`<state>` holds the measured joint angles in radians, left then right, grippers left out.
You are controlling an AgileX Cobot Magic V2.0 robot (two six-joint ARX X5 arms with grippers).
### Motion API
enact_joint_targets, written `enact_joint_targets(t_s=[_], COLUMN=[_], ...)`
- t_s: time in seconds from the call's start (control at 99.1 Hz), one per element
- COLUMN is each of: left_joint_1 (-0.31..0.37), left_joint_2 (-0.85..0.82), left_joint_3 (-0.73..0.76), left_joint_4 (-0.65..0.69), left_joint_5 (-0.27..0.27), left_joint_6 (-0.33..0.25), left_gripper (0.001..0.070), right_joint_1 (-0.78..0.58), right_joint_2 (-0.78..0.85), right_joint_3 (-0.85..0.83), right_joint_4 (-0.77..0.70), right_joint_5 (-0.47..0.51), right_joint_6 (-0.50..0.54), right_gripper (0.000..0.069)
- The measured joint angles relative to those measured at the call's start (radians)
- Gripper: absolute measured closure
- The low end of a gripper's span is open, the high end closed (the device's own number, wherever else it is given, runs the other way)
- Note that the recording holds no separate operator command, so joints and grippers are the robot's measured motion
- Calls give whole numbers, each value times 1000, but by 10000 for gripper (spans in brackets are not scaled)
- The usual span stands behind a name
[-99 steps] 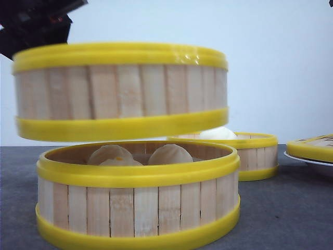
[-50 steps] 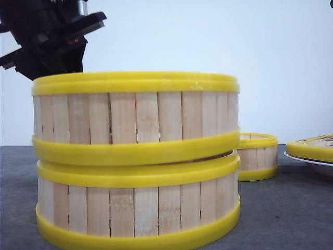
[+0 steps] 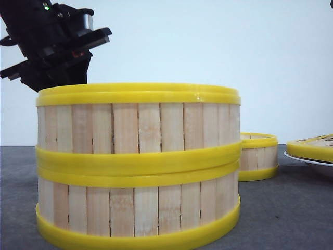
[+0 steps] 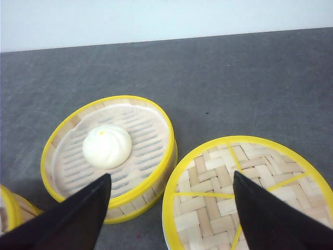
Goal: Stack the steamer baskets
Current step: 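Open the left gripper and withdraw it from the stack, then reach the right gripper to the remaining bun basket and grip its rim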
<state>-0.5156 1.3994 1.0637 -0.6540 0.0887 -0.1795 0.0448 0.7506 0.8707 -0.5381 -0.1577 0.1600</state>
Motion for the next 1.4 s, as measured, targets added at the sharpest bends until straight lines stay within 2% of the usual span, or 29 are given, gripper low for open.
enact_joint_targets(t_s=[0.373,0.434,0.555,0.605,0.757,0.868,0.969,1.13,1.271,1.402], left_joint_1=[0,0,0,0,0,3,12,37,42,42], left_joint_2=[11,15,32,32,32,13,-58,-270,-470,-628], left_joint_3=[2,2,1,1,1,1,1,1,1,1], left_joint_4=[8,11,9,10,11,13,45,127,193,199], left_joint_5=[0,5,11,11,9,-15,-40,-110,-114,-114], left_joint_6=[2,1,1,1,2,3,4,4,4,10], left_gripper=[681,648,527,496,473,471,471,471,471,471], right_joint_1=[0,0,0,0,0,0,0,0,6,14], right_joint_2=[0,0,0,0,0,0,13,99,233,378], right_joint_3=[0,0,0,0,0,0,0,13,70,153], right_joint_4=[0,0,-1,-4,-9,-11,8,33,32,33], right_joint_5=[0,0,0,0,0,0,-13,-95,-105,-105], right_joint_6=[0,0,0,0,0,0,1,10,13,13], right_gripper=[228,228,228,228,228,228,228,237,241,241])
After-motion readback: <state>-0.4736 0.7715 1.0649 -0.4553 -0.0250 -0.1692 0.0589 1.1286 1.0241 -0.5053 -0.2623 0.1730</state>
